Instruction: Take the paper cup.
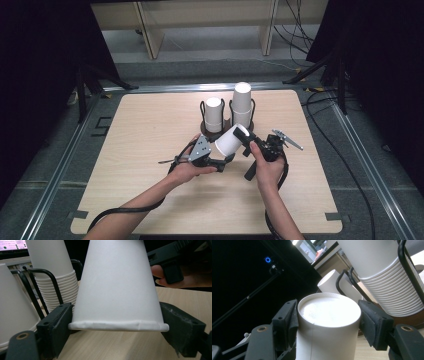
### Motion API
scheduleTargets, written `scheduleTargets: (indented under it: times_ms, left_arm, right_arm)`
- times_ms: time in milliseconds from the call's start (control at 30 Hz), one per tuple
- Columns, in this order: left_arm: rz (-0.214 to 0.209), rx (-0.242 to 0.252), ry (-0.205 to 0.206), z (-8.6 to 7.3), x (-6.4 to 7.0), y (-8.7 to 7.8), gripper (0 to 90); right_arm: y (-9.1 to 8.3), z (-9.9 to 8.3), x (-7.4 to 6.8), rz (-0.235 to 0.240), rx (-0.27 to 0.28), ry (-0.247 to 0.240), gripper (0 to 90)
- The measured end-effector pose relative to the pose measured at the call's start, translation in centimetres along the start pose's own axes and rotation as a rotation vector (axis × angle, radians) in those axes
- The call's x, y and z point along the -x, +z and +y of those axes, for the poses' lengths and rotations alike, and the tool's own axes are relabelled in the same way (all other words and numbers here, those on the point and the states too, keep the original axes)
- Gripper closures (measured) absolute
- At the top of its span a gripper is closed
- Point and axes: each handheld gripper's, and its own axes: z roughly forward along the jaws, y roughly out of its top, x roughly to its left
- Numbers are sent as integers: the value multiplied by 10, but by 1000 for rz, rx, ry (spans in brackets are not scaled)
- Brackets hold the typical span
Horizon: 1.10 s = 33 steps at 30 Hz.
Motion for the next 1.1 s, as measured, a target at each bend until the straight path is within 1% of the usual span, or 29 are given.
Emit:
scheduleTargets:
  times_ms: [133,167,200,233,267,300,400,433,567,600,667,700,733,767,800,833,900,933,967,1000,1033,1100]
  left_arm:
    - [3,-1,4,0,0,-1,207]
    - [2,13,0,0,0,0,213]
    - [2,13,0,0,0,0,218]
    - [5,-2,9,1,-1,-2,225]
    - [7,-4,14,1,-1,-2,232]
    - [7,-4,16,1,-1,-2,239]
    - [5,-1,14,2,-1,-3,254]
    - [6,-2,15,2,-1,-3,260]
    - [-4,-1,11,2,-2,-4,280]
    - [-4,-8,12,3,-2,-4,286]
    - [-6,-6,13,3,-3,-5,299]
    - [-12,-1,6,4,-3,-5,307]
    - [-12,-1,6,4,-3,-5,313]
    - [-8,-12,8,4,-3,-7,313]
    - [-16,-15,8,5,-3,-7,318]
    - [-22,-16,8,5,-3,-8,320]
    - [-23,-19,9,5,-3,-8,322]
    - [-23,-11,4,4,-3,-8,324]
    - [-23,-12,5,4,-4,-8,326]
    - [-23,-12,5,4,-4,-8,330]
    - [-23,-23,6,4,-4,-10,332]
    - [-23,-26,3,4,-5,-11,333]
  right_arm:
    - [0,0,1,3,4,2,340]
    - [0,0,1,5,5,-2,338]
    - [0,0,1,5,5,-2,338]
    - [0,1,0,4,3,-10,335]
    - [0,1,1,6,2,-9,334]
    - [0,1,1,-3,0,-3,333]
    - [0,1,1,-1,3,-10,329]
    - [0,1,1,7,4,-15,328]
    - [0,1,1,2,1,-9,315]
    - [0,1,1,1,1,-10,313]
    - [0,1,1,1,2,-17,310]
    - [0,1,0,6,-1,-25,306]
    - [0,1,0,0,-2,-28,303]
    - [0,1,0,0,-2,-28,303]
    - [1,2,0,11,-12,-42,292]
    - [1,2,0,6,-24,-43,290]
    - [1,2,-1,6,-28,-37,291]
    - [1,2,-1,12,-26,-35,292]
    - [1,2,-1,8,-19,-45,292]
    - [1,2,-1,8,-19,-45,292]
    - [0,2,-1,20,-16,-47,292]
    - [0,3,-1,20,-8,-51,292]
